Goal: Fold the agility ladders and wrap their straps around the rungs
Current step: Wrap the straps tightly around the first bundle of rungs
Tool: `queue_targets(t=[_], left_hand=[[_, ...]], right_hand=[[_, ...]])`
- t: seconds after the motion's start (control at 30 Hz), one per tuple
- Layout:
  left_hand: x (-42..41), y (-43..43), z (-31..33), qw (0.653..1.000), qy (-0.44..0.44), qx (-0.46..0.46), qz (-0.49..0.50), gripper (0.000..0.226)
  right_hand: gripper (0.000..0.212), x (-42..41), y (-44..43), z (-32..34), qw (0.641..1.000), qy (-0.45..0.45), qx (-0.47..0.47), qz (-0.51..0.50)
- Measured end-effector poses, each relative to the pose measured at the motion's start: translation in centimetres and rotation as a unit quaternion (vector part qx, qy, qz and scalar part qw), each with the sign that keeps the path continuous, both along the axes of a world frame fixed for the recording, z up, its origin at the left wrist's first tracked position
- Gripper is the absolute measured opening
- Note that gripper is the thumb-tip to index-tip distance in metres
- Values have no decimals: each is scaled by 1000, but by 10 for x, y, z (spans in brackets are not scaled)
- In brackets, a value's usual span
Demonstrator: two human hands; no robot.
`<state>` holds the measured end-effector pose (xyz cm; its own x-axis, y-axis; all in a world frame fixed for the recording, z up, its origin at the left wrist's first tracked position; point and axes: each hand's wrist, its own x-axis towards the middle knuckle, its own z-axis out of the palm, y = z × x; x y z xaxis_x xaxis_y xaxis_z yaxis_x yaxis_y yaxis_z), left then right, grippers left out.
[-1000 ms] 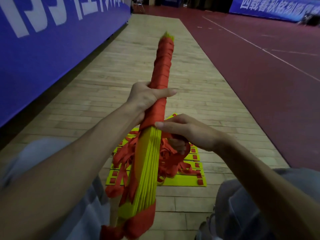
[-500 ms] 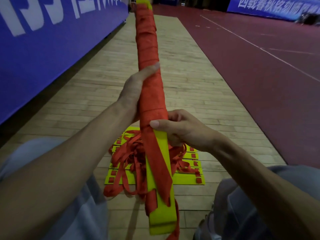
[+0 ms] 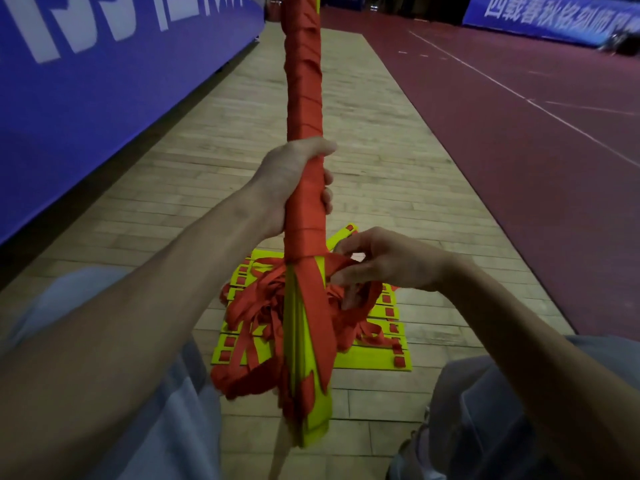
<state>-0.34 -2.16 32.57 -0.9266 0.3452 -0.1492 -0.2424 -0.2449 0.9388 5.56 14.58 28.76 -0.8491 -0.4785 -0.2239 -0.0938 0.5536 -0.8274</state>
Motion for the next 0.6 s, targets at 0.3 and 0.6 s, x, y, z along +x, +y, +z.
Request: queue_targets(t=[0.3,0.6], left_hand=[[-10,2,-7,989,108,-76,71,23],[-12,12,-19,960,205,-91,167,51]], right_hand=[[37,-4,11,-8,926,249,266,-102],[40,6,-14,4,969,94,14,-226]])
